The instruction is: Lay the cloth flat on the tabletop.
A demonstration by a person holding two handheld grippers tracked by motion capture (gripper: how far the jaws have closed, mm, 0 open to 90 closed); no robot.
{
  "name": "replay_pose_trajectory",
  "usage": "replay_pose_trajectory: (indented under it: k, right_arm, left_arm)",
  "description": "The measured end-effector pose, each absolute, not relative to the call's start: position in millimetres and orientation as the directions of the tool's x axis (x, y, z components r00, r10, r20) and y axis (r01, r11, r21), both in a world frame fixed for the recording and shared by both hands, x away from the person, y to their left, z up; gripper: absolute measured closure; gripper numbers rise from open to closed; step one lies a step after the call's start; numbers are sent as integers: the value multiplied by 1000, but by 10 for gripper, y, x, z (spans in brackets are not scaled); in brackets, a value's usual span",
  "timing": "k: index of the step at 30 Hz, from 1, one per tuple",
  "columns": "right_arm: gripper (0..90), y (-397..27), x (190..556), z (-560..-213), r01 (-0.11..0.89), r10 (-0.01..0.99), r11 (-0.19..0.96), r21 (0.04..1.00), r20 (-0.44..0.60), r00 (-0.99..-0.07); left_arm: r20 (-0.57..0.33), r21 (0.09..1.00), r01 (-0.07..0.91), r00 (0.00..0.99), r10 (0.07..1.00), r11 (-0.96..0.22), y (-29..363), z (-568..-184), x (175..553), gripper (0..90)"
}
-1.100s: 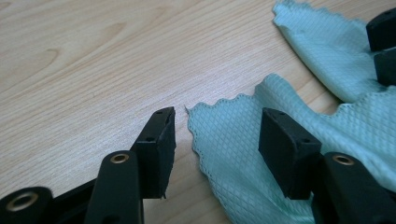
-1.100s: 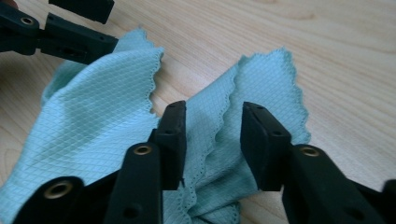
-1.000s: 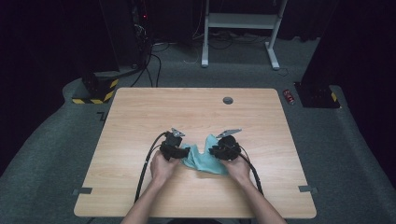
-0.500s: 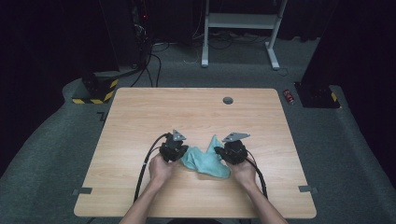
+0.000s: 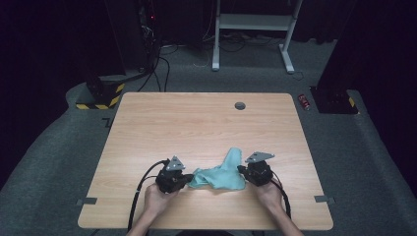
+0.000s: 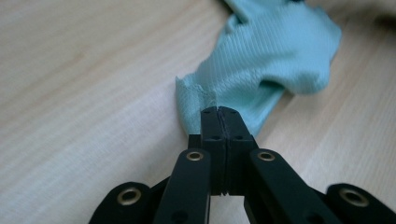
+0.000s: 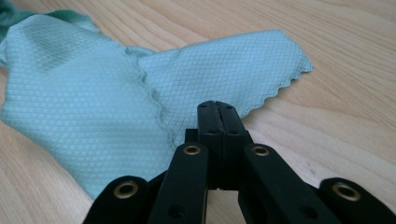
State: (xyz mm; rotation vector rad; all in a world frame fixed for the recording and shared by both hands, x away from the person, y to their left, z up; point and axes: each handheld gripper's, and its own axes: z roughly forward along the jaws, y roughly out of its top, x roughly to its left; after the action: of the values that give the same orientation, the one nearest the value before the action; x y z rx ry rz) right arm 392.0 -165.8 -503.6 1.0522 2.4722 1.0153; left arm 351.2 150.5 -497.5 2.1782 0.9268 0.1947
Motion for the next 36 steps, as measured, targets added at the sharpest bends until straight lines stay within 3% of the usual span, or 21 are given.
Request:
replay_pose_trajectory:
  k: [3, 7, 8, 9, 12, 19, 26, 36]
  right_arm:
    - [900, -1681, 3914, -5039, 533, 715, 502, 681, 21, -699]
    - [893, -1687, 3922, -5034, 540, 715, 505, 674, 24, -698]
    - [817, -1684, 3930, -5014, 536, 724, 495, 684, 16, -689]
    - [817, -1684, 3930, -5014, 536, 724, 495, 684, 16, -689]
    - [692, -1637, 3986, -4945, 533, 753, 465, 707, 1, -658]
    - [634, -1528, 4171, -5027, 575, 774, 464, 674, 7, -633]
    - [651, -1527, 4221, -5100, 591, 775, 487, 643, -7, -632]
    - [851, -1497, 4207, -5094, 564, 738, 525, 638, -10, -675]
  left_arm:
    - [-158, 691, 559, 735, 659, -458, 1518, -4977, 3515, 874]
    - [-166, 714, 562, 715, 679, -418, 1532, -4903, 3568, 773]
    - [-164, 722, 561, 708, 686, -406, 1523, -4868, 3599, 724]
    - [-158, 729, 557, 703, 693, -398, 1508, -4835, 3637, 724]
    - [-120, 722, 538, 717, 686, -436, 1274, -4754, 3792, 650]
    - [-146, 691, 558, 730, 668, -459, 855, -4804, 4063, 592]
    - [-161, 623, 593, 735, 659, -509, 569, -4992, 4186, 640]
    - [-182, 632, 615, 710, 680, -472, 664, -4955, 4233, 675]
